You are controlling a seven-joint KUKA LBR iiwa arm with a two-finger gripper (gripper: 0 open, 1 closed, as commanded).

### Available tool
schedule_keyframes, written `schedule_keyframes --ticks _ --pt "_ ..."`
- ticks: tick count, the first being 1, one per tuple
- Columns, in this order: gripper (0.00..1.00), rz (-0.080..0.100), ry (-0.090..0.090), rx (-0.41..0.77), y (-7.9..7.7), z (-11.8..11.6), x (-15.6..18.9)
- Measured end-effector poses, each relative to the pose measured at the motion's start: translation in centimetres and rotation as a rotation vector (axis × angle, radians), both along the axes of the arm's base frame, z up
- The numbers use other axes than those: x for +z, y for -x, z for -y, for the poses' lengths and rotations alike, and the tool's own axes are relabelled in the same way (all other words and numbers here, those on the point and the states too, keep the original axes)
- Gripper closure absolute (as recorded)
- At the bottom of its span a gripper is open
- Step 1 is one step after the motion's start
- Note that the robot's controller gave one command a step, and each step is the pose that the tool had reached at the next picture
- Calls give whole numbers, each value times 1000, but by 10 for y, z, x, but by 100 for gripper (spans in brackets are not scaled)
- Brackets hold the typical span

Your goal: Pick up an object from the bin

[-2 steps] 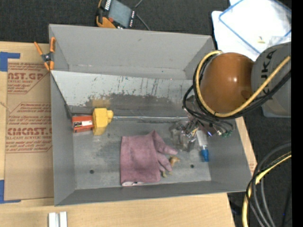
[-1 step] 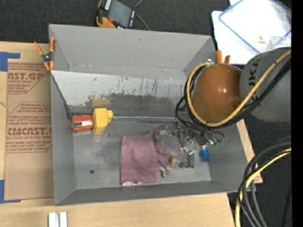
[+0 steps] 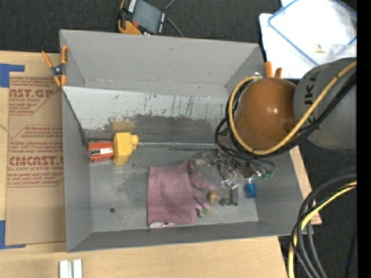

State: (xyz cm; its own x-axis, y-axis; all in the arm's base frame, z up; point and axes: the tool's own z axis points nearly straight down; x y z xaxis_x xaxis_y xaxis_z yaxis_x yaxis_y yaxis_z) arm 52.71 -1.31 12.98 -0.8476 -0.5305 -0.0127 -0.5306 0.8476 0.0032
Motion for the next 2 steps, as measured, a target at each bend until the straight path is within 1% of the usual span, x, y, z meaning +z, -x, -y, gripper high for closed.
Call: schedule_keyframes --ticks 1,2 --pt "0 1 2 60 0 -1 -1" --pt "0 4 2 288 -18 -23 -38"
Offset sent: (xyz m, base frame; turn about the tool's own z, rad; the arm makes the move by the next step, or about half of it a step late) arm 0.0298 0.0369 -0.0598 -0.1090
